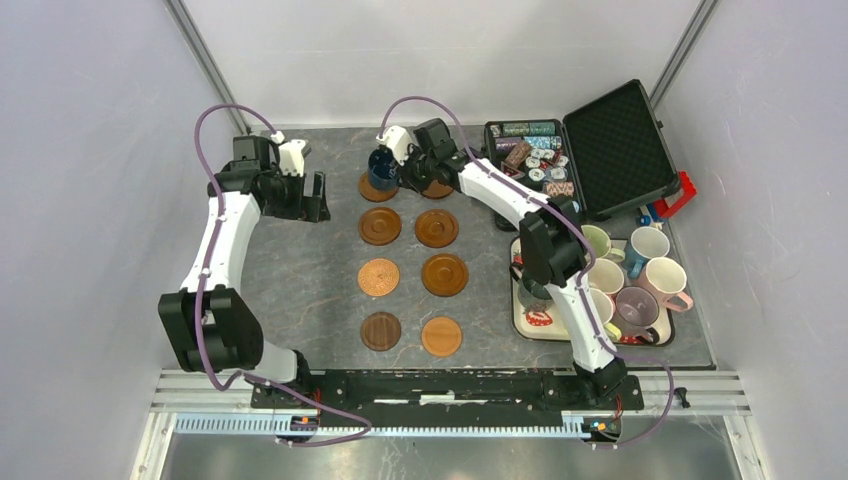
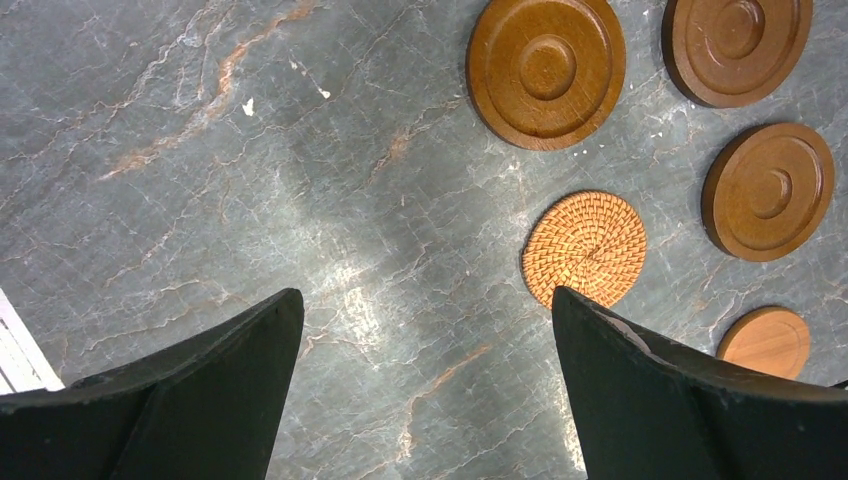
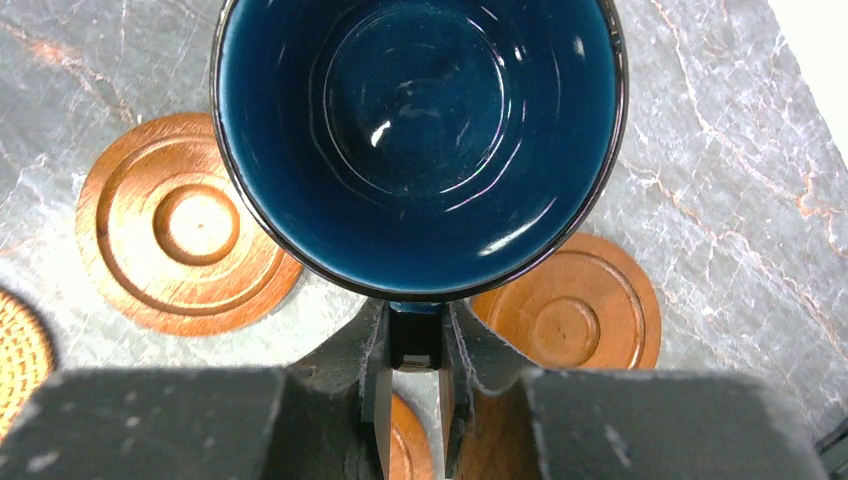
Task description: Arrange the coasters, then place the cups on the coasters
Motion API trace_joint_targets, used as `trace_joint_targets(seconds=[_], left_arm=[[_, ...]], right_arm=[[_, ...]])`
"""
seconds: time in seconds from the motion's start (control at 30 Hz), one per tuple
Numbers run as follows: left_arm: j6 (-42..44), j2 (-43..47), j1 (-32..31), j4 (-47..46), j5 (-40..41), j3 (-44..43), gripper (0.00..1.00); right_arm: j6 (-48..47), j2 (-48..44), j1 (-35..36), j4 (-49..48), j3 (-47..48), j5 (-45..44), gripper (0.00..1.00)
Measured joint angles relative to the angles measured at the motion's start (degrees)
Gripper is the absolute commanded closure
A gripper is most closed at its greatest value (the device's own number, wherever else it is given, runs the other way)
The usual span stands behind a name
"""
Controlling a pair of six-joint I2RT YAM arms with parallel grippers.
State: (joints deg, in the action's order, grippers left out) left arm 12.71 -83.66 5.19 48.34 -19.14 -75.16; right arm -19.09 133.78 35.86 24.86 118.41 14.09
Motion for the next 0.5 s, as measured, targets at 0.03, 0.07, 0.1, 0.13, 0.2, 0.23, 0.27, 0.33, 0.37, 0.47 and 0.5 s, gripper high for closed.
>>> trace_joint_targets(seconds=[0.03,0.07,0.1,0.13,0.2,0.23,0.27,0.33,0.37,0.47,0.5], left_arm=[[0.0,0.17,0.0,0.0,0.09,0.02,0.0],[0.0,0.31,0.09,0.0,0.13,0.04,0.0],[0.0,0.44,0.17,0.0,0.17,0.09,0.0],[0.0,0.59,0.22,0.0,0.24,0.15,0.0],[0.0,0.81,0.26,-0.02,0.28,0.28,0.0],[0.0,0.9,0.33,-0.04,0.33,0.37,0.0],[0.0,0.96,0.35,-0.09,0.44,0.48,0.0],[0.0,0.98,0.37,-0.13,0.66,0.66,0.0],[0.0,0.98,0.46,-0.13,0.68,0.74,0.0],[0.0,1.01,0.57,-0.2,0.72,0.9,0.0],[0.0,1.01,0.59,-0.2,0.76,0.96,0.0]], right_arm=[[0.04,0.59,0.04,-0.94,0.44,-0.22,1.0],[0.07,0.98,0.09,-1.66,0.63,-0.35,1.0],[0.11,1.25,0.15,-2.23,0.66,-0.48,1.0],[0.17,1.46,0.15,-2.58,0.66,-0.72,0.99],[0.22,1.88,0.33,-3.41,0.74,-1.07,0.99],[0.22,2.16,0.37,-3.89,0.92,-1.22,0.98],[0.22,2.49,0.39,-4.24,1.18,-1.31,0.98],[0.22,3.32,0.46,-4.96,2.05,-1.36,0.98],[0.22,3.67,0.5,-5.18,2.34,-1.38,0.97],[0.2,4.24,0.7,-5.75,2.54,-1.36,0.97],[0.2,4.33,0.79,-5.77,2.54,-1.33,0.96]])
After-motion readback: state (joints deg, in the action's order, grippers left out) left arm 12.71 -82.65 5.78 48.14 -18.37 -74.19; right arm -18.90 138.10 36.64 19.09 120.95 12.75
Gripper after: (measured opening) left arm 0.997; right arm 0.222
